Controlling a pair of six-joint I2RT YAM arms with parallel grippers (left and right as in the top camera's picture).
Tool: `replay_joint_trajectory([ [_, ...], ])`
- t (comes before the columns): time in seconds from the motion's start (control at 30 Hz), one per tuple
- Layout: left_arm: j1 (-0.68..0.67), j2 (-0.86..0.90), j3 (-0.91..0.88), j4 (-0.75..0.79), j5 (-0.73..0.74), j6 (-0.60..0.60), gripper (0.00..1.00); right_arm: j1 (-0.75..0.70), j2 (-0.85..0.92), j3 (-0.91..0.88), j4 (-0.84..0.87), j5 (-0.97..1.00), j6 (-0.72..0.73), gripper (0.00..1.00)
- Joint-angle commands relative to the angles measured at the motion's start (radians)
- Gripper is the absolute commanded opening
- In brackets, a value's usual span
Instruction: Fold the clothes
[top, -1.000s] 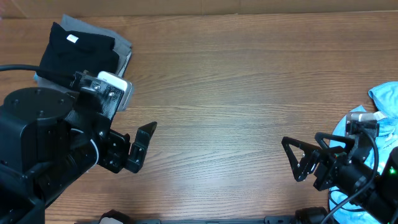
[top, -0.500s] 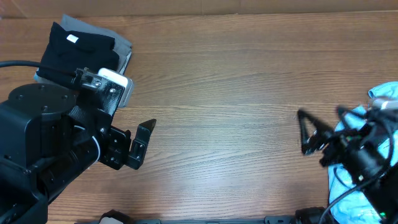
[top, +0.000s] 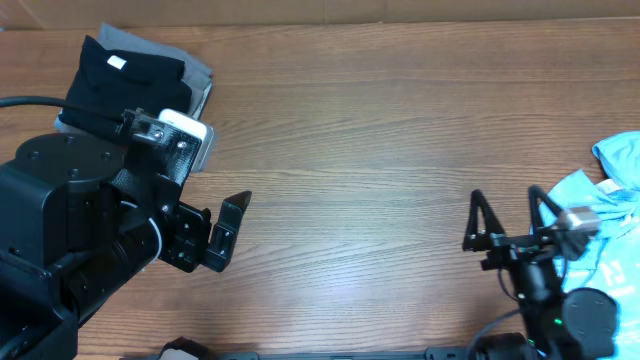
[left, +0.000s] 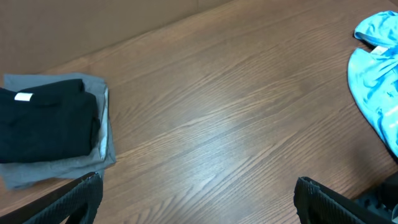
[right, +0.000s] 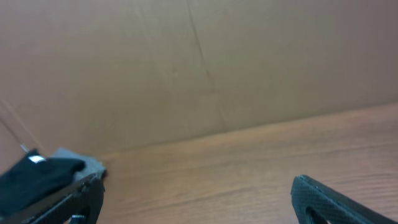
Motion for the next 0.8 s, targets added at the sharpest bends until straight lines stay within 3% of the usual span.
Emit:
replay_joint_trajectory([
  [0.0, -0.007, 0.005, -0.001, 0.002, -0.009, -0.017, 1.0, -0.007, -0.071, -0.167, 0.101, -0.005, 0.003, 1.0],
  [0.17, -0.007, 0.005, -0.001, 0.001, -0.009, -0.017, 1.0, -0.008, -0.192, -0.335, 0.216, -0.008, 0.003, 1.0],
  [0.37, -0.007, 0.009, -0.001, 0.002, -0.009, -0.017, 1.0, -0.008, -0.187, -0.427, 0.265, -0.008, 0.003, 1.0],
  [0.77, -0.007, 0.009, -0.001, 0.002, -0.009, -0.017, 1.0, -0.008, -0.186, -0.436, 0.228, -0.008, 0.002, 1.0],
])
